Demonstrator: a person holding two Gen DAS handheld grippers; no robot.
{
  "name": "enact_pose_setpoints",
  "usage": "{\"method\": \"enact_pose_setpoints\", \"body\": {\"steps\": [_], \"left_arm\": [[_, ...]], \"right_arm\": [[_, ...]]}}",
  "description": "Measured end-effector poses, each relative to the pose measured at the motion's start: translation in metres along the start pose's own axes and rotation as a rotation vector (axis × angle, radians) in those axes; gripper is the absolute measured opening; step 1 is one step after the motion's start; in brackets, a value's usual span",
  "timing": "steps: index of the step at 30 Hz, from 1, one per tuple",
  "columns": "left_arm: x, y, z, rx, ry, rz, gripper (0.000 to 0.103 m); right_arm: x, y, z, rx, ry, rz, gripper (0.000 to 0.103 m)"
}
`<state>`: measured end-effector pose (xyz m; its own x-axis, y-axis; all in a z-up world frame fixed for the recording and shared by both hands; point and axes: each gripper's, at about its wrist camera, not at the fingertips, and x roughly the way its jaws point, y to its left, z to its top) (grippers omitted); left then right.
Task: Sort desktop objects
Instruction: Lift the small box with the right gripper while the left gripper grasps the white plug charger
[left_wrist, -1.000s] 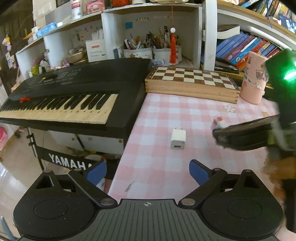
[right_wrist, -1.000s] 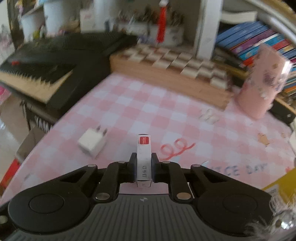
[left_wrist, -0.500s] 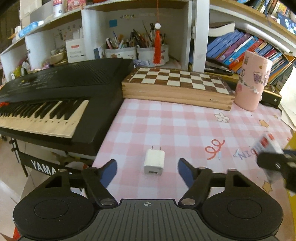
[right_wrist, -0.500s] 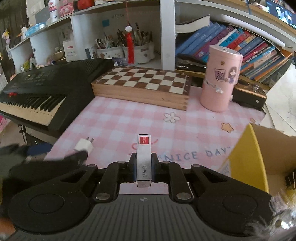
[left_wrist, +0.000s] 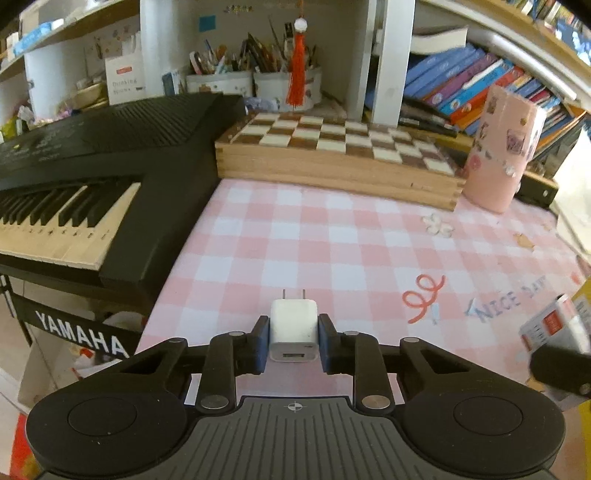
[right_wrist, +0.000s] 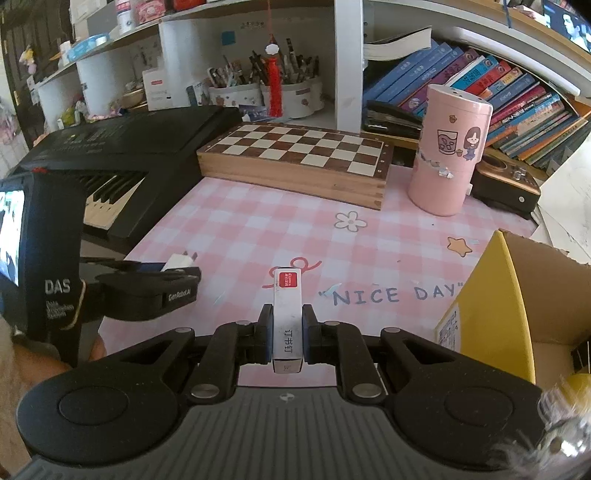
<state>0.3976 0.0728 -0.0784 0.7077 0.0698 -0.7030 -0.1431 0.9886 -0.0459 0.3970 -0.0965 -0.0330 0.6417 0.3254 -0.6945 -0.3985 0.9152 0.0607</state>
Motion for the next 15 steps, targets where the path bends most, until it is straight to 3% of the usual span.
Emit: {"method": "enact_pose_setpoints", "body": {"steps": [15], "left_arm": [[-0.11,0.004,0.002,-0.041,-0.109,-0.131,0.025]], "right_arm": [[-0.037,0.015,-0.002,0.033,-0.057,-0.01,0.014]]}}
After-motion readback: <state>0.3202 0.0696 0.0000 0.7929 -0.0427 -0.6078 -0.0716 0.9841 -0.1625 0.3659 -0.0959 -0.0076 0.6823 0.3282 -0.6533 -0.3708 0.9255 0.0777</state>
